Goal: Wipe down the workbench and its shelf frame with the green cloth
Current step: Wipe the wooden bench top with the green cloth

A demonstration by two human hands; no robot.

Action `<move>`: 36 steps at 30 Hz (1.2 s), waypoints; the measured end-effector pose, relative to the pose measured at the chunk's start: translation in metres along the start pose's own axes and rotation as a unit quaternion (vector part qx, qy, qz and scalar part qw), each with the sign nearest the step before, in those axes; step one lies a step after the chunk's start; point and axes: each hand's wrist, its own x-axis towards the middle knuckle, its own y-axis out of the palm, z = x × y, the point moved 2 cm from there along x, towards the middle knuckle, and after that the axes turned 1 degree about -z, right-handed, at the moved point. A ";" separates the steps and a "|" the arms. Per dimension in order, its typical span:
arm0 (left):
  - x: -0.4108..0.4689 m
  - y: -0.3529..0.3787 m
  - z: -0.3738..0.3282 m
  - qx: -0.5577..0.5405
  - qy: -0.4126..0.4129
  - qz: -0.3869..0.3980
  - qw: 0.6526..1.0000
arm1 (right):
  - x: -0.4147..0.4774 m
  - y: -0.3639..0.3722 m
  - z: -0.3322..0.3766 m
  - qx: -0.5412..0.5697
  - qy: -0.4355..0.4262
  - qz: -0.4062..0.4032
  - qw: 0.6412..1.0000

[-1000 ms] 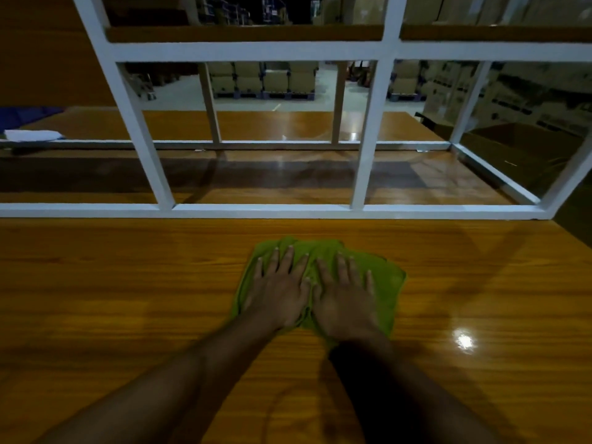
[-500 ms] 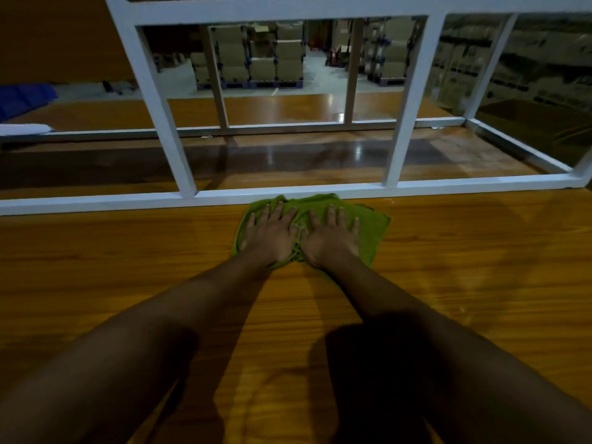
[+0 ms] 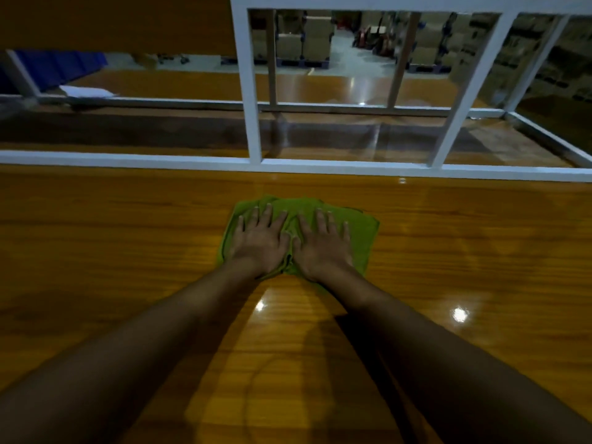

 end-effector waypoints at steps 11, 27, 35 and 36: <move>-0.076 0.006 -0.082 0.009 0.036 0.012 0.999 | -0.090 0.000 -0.064 0.016 0.013 -0.013 1.000; 0.083 0.009 -0.095 -0.002 0.080 -0.004 0.997 | 0.046 -0.008 -0.101 0.009 0.081 -0.037 0.996; 0.119 0.004 -0.055 0.016 0.110 -0.002 0.994 | 0.084 -0.011 -0.066 0.002 0.095 -0.029 0.995; 0.119 0.004 -0.048 0.017 0.114 -0.007 0.993 | 0.085 -0.011 -0.061 0.001 0.095 -0.028 0.995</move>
